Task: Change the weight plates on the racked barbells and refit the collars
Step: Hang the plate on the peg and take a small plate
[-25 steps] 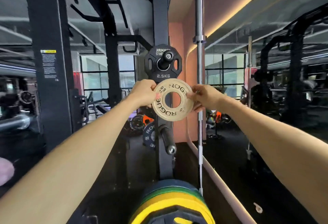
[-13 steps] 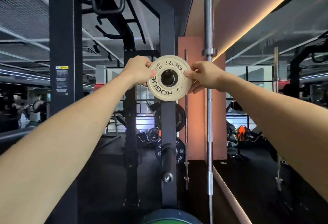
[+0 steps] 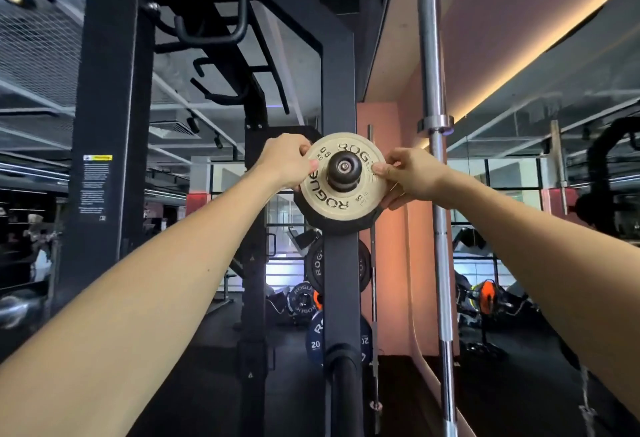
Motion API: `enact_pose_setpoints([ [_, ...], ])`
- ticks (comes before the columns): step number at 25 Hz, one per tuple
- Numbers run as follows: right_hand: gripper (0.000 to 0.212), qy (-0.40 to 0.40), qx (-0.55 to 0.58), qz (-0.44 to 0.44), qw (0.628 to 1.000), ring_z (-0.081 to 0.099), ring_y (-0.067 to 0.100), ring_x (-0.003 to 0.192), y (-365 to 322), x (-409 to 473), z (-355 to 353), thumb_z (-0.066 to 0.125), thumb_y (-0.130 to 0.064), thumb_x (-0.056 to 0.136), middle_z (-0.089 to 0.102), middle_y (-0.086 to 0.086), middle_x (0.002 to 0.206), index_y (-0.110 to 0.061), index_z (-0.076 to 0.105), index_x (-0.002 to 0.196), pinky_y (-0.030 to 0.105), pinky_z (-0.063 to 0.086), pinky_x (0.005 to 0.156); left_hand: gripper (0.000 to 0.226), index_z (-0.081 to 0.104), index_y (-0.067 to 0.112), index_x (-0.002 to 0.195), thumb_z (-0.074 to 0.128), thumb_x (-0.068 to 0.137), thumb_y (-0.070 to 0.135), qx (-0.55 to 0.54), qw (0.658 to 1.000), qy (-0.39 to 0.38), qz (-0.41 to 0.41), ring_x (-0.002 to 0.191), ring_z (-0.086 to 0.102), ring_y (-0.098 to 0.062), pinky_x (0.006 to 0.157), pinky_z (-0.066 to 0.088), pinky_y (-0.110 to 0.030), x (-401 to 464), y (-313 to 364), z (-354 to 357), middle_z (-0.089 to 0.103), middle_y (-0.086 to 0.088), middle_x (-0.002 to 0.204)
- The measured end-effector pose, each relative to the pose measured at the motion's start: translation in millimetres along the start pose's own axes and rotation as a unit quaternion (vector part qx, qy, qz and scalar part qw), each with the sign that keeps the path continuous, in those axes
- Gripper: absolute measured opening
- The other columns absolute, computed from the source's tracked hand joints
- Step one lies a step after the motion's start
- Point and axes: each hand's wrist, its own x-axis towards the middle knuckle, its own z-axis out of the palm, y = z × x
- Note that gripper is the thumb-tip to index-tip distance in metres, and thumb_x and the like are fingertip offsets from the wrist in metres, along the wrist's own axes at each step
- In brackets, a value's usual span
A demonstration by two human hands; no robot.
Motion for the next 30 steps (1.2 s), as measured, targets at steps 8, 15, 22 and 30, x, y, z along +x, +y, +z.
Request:
enact_pose_setpoints([
  [8, 0.043, 0.025, -0.074, 0.056, 0.995, 0.065, 0.024, 0.044, 44.7, 66.1, 19.0, 0.05, -0.033, 0.099, 0.067, 0.022, 0.067, 0.006, 0.054, 0.08, 0.027, 0.051, 0.037, 0.025, 0.046, 0.022, 0.08, 0.066, 0.076, 0.036, -0.008, 0.996, 0.068, -0.062, 0.084, 0.061, -0.033, 0.077, 0.054, -0.045, 40.4, -45.5, 69.0, 0.063, -0.008, 0.09],
  [15, 0.038, 0.061, -0.042, 0.013, 0.997, 0.062, 0.027, 0.042, 74.2, 81.6, 24.4, 0.052, -0.037, 0.097, 0.068, 0.021, 0.065, -0.001, 0.05, 0.086, 0.027, 0.048, 0.037, 0.025, 0.05, 0.015, 0.089, 0.052, 0.07, 0.032, 0.015, 0.996, 0.077, -0.038, 0.082, 0.056, -0.036, 0.074, 0.052, -0.042, 63.1, -54.8, 85.7, 0.061, -0.007, 0.086],
  [22, 0.029, 0.148, -0.09, -0.007, 0.985, 0.065, 0.025, 0.064, 86.3, 56.4, 46.9, 0.058, -0.035, 0.095, 0.07, 0.013, 0.078, -0.007, 0.052, 0.092, 0.038, 0.056, 0.061, 0.026, 0.047, 0.016, 0.09, 0.069, 0.079, 0.025, -0.028, 0.998, 0.036, -0.045, 0.092, 0.059, -0.03, 0.079, 0.051, -0.044, 21.6, -57.0, 87.1, 0.06, -0.007, 0.095],
  [30, 0.047, -0.035, -0.178, -0.018, 0.983, 0.06, 0.023, 0.108, 72.7, -12.3, 86.8, 0.059, -0.055, 0.086, 0.065, 0.003, 0.113, -0.019, 0.057, 0.115, 0.036, 0.047, 0.094, 0.064, 0.053, 0.029, 0.119, 0.067, 0.068, 0.066, 0.104, 0.983, -0.123, -0.091, 0.115, 0.055, -0.022, 0.096, 0.047, -0.043, -87.2, -69.3, 30.4, 0.056, 0.001, 0.126],
])
